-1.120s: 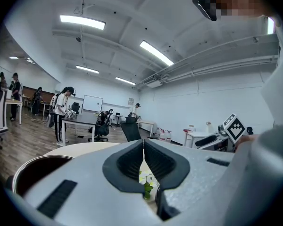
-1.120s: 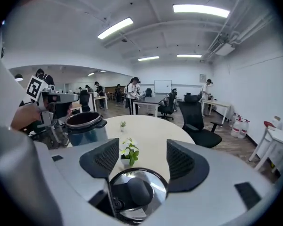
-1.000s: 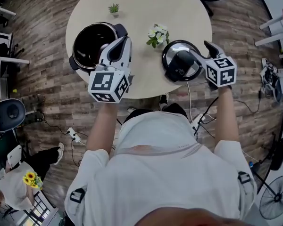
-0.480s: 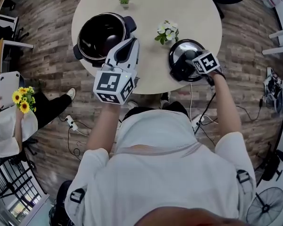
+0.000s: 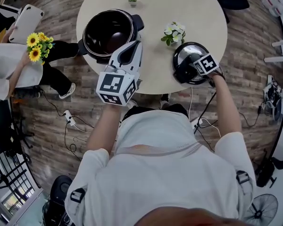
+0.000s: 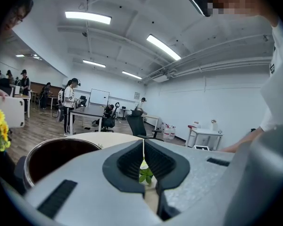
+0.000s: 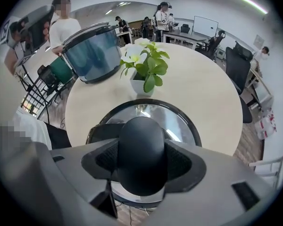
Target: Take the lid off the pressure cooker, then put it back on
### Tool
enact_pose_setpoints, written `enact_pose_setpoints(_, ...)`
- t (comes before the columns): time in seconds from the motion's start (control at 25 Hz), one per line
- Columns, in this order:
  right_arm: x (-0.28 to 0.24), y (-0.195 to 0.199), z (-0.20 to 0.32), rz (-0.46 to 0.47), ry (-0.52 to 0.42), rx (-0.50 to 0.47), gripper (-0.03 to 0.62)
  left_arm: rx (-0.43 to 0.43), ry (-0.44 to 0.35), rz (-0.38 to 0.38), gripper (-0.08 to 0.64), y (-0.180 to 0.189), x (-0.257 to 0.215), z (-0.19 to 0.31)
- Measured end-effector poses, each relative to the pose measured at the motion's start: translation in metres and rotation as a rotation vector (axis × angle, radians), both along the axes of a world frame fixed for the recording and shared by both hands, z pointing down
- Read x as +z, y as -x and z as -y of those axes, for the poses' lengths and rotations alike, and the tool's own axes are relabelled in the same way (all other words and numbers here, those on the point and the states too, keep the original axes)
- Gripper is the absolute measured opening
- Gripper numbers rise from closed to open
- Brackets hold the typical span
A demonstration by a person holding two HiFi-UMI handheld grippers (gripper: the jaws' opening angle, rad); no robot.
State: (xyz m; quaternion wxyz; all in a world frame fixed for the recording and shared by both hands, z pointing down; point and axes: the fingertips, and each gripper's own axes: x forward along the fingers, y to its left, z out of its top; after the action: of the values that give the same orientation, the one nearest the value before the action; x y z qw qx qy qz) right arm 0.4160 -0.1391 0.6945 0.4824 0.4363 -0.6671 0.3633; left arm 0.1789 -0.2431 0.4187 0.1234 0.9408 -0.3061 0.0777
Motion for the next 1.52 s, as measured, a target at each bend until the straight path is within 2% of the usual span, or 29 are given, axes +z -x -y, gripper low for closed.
enact_pose_setpoints(0.24, -0.004, 0.0, 0.0, -0.016, -0.001, 0.012, 0.281, 0.003, -0.011, -0.007, 0.011, 0.002, -0.005, 0.001)
enact_pose_setpoints(0.44, -0.034, 0.001, -0.004, -0.023, -0.028, -0.011, 0.281, -0.012, -0.018, -0.017, 0.011, 0.01, -0.008, 0.005)
enact_pose_setpoints(0.64, -0.1, 0.009, -0.005, -0.013, -0.069, -0.046, 0.281, -0.03, -0.03, -0.037, 0.011, 0.024, -0.016, 0.009)
enact_pose_setpoints(0.84, -0.184, 0.033, 0.02, -0.013, -0.152, -0.128, 0.281, -0.075, -0.051, -0.066, 0.011, 0.05, -0.026, 0.014)
enact_pose_setpoints(1.0, -0.236, 0.069, 0.056, 0.011, -0.194, -0.238, 0.281, -0.137, -0.079, -0.078, 0.011, 0.081, -0.038, 0.013)
enact_pose_setpoints(1.2, -0.274, 0.135, 0.112, -0.003, -0.222, -0.418, 0.281, -0.249, -0.106, -0.084, 0.011, 0.134, -0.043, 0.004)
enact_pose_setpoints(1.36, -0.295, 0.206, 0.146, -0.004, -0.205, -0.538, 0.281, -0.323, -0.115, -0.087, 0.011, 0.18, -0.05, -0.012)
enact_pose_setpoints(1.52, -0.292, 0.274, 0.179, 0.021, -0.155, -0.642, 0.28, -0.415, -0.124, -0.079, 0.011, 0.216, -0.047, -0.023)
